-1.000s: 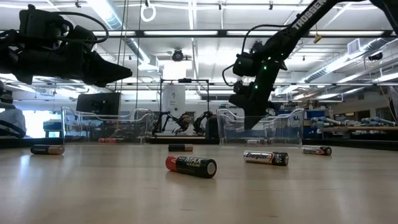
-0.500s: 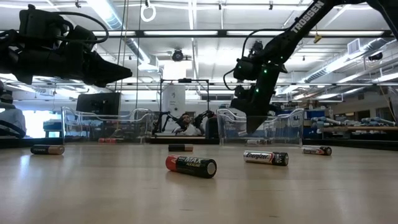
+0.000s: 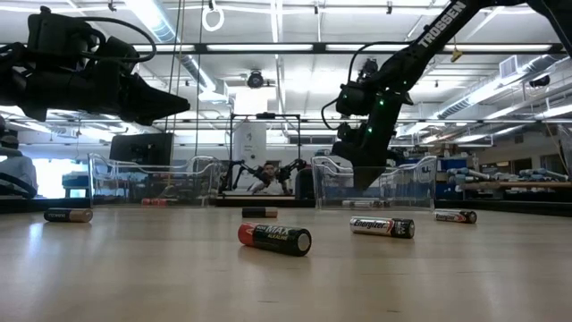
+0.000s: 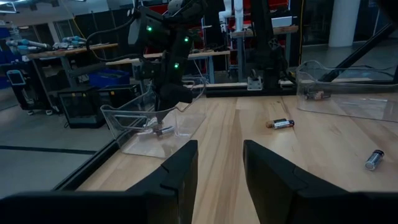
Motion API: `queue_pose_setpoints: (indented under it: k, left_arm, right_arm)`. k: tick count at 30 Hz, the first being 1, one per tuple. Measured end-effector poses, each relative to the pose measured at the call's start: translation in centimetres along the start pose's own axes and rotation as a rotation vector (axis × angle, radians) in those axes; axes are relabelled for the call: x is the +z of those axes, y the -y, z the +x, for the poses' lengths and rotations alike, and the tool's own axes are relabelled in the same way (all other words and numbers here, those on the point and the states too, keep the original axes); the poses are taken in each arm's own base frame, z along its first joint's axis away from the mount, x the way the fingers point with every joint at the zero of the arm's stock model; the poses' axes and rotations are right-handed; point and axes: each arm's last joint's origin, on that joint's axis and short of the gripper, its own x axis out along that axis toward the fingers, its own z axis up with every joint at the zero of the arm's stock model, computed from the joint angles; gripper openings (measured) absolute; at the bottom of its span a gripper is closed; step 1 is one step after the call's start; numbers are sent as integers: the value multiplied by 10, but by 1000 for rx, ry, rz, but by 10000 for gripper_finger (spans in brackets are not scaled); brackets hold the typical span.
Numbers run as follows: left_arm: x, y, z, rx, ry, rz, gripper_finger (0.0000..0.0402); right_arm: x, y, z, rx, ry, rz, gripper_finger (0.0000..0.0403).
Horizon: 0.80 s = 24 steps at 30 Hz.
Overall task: Sort batteries
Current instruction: Put the red battery into the top left transparent bin
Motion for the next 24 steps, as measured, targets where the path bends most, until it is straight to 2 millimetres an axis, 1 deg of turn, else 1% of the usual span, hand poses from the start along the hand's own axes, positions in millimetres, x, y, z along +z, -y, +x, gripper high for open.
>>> queue_pose_setpoints:
  k: [6,8,10,13,16,17,21,24]
  left_arm:
    - [0,0,0,0,0,-3,135]
    - [0,0,0,0,0,-3,135]
    - [0,0,0,0,0,-3,135]
    - [0,0,0,0,-1,-3,135]
    - [0,0,0,0,-1,1,135]
    - [0,0,0,0,-1,1,135]
    - [0,0,0,0,-1,1,135]
    - [0,0,0,0,-2,1,135]
  right_arm:
    - [0,0,0,0,0,-14,107]
    - [0,1,-4,-1,-3,-43,104]
    - [0,1,-14,1,2,-81,96]
    - [-3,-2,-39,9,5,-151,63]
    - [-10,-15,-68,29,28,-247,15]
    - [-13,-22,-78,40,36,-291,11]
    - [-34,-51,-107,98,24,-425,21]
    - [-55,-77,-123,142,-8,-508,13]
